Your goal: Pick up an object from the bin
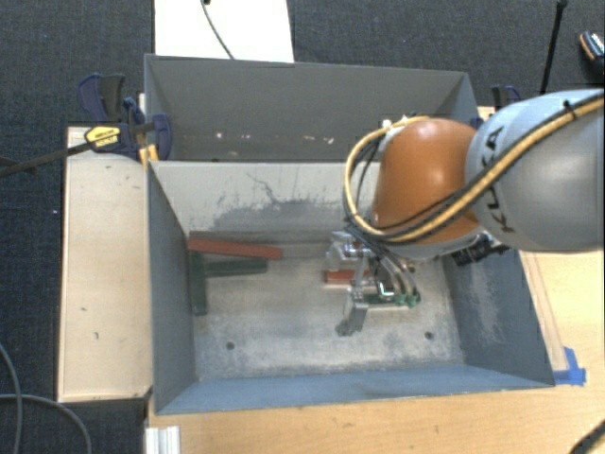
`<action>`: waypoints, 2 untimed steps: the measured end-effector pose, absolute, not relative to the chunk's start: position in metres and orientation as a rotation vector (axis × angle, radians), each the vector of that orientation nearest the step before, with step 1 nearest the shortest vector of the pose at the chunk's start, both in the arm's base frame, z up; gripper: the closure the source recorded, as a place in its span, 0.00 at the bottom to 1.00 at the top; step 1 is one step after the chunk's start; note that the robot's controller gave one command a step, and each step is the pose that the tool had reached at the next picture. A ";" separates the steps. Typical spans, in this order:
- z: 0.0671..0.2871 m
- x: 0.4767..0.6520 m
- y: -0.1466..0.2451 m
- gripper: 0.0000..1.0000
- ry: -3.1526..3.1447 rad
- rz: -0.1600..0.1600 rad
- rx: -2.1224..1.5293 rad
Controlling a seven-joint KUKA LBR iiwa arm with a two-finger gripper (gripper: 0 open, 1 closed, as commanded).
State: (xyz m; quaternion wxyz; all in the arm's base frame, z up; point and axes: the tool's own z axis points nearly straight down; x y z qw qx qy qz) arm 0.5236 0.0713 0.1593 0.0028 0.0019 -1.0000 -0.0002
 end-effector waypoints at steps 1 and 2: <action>0.069 0.545 0.022 0.00 -3.135 0.002 0.131; 0.071 0.589 0.032 0.00 -3.124 -0.001 0.386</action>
Offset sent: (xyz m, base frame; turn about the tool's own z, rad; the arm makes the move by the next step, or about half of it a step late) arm 0.0217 -0.0462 -0.0864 -0.0838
